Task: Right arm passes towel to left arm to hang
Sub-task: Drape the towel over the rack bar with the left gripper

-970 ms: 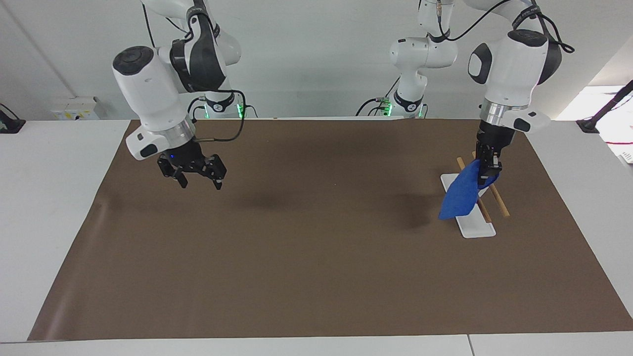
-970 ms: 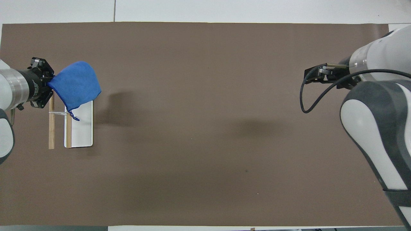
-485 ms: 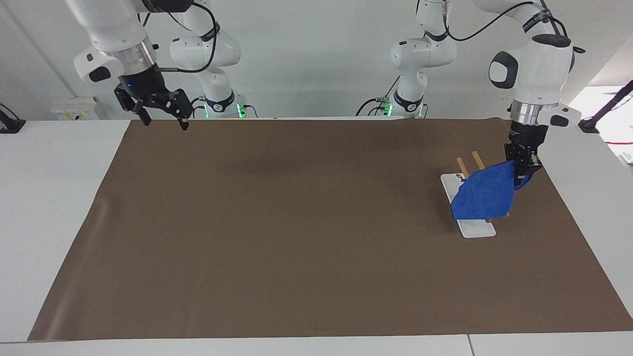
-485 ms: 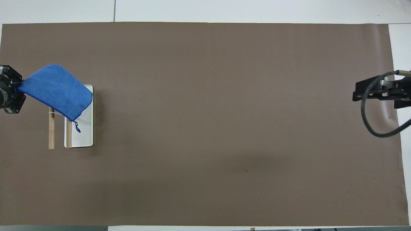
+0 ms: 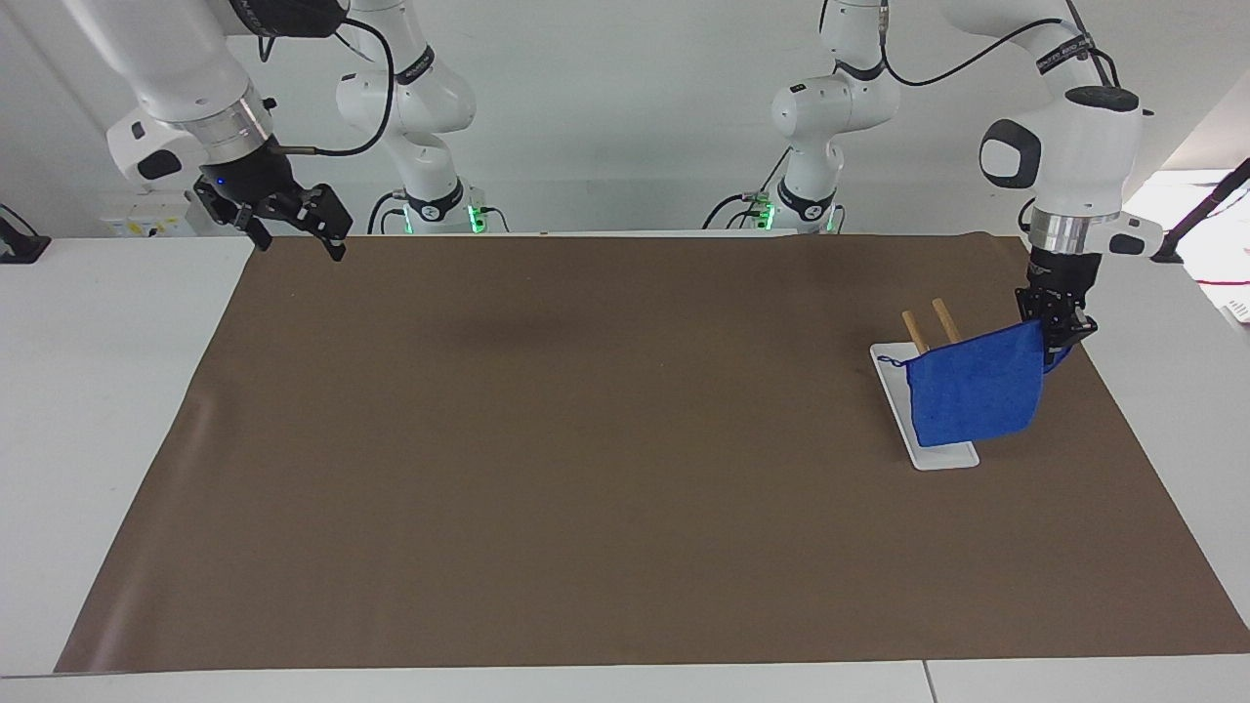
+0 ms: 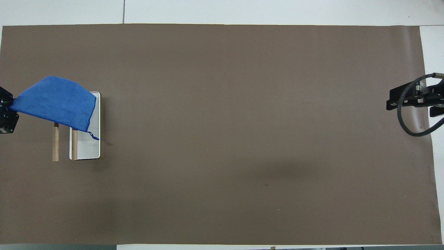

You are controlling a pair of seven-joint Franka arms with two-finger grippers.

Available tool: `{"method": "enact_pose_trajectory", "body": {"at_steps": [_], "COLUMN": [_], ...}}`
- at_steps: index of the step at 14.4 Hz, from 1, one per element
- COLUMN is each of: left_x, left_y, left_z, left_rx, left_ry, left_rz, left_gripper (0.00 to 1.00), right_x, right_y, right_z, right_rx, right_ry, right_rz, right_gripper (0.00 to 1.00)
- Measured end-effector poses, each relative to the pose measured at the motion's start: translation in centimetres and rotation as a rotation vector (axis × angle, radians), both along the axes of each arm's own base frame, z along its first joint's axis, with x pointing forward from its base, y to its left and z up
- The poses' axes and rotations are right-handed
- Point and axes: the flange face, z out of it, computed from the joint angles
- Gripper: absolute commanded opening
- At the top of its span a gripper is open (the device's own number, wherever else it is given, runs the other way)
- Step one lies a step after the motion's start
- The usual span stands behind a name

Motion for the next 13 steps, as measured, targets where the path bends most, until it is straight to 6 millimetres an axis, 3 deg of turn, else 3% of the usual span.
{"method": "enact_pose_trajectory", "body": {"at_steps": [4, 11, 12, 13], "left_x": [-0.9, -1.9, -2.0, -2.0], "left_y": [1.7, 1.5, 1.5, 1.5], "left_z": [-2.1, -5.3, -5.5, -5.5], "left_rx": [-0.008, -0.021, -0.021, -0.021], "left_ry": [0.036, 0.098, 0.101, 0.101], "left_rz": [0.035, 0.034, 0.034, 0.034], "left_gripper": [0.0, 0.0, 0.72, 1.0], "right_x": [-0.1, -0.1, -0.1, -0.1], "right_y": [0.3, 0.1, 0.2, 0.3], "right_z": [0.1, 0.2, 0.2, 0.2], "right_rx": [0.004, 0.003, 0.001, 0.001], "right_ry": [-0.003, -0.004, -0.004, -0.004], "right_rz": [0.064, 0.046, 0.029, 0.021], "right_gripper": [1.0, 1.0, 1.0, 1.0]}}
